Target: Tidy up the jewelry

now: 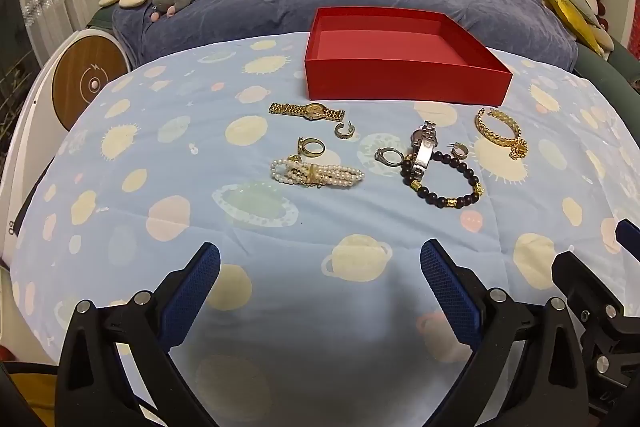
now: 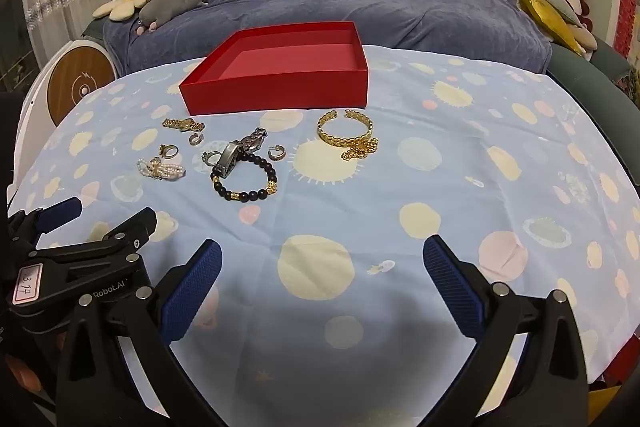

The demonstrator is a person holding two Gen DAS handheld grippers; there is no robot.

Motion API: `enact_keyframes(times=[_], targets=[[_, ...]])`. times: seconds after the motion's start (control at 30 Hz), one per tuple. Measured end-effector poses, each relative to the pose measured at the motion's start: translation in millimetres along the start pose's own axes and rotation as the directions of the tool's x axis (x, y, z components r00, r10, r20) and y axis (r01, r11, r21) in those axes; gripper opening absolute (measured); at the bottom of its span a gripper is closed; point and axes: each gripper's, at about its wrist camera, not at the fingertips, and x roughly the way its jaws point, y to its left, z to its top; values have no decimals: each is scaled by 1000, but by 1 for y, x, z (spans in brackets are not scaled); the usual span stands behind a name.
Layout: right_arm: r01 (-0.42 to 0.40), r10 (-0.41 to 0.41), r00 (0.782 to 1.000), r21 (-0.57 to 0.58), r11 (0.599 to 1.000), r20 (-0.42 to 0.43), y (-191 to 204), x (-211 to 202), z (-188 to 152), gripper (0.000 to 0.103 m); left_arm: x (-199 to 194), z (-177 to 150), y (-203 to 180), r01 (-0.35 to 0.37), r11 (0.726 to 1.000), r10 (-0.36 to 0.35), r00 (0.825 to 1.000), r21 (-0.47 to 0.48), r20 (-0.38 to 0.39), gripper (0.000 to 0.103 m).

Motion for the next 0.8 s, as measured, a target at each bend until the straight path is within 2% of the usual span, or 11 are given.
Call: enact_keyframes(times=[0.8], targets=[[-13, 13, 1000, 7, 1000, -9, 1, 8, 1, 98, 1, 2, 0, -7, 1000, 7, 1000, 16, 8, 98]])
